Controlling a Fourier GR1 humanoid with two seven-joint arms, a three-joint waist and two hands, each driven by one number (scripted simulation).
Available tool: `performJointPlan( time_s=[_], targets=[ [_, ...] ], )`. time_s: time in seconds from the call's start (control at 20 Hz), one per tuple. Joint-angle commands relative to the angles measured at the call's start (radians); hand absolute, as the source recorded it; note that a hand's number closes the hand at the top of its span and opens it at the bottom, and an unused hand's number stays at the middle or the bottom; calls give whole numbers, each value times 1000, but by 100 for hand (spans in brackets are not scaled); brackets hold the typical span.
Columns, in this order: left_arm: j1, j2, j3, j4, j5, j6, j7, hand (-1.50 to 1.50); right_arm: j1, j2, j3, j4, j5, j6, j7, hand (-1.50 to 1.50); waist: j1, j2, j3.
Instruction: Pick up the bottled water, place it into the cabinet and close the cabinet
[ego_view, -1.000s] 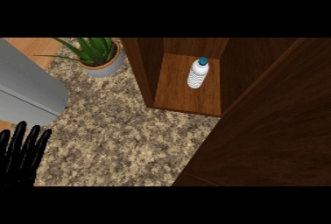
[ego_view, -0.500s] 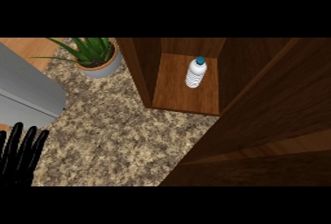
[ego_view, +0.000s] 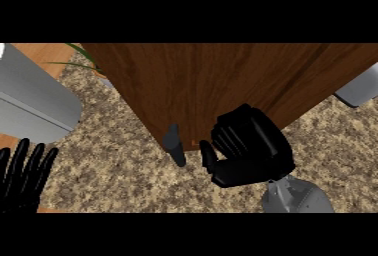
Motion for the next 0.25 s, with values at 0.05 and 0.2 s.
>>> performJointPlan(
  time_s=[0.05,0.2],
  targets=[
    [12,-1,6,29,14,-41,-10,-150,-310,9,-76,293,-62,-137,-36,150,-6,-9,2],
    [1,-11,0,41,-12,-32,-17,-150,-466,9,-86,442,-104,-182,-58,150,-12,-10,3]
  ],
)
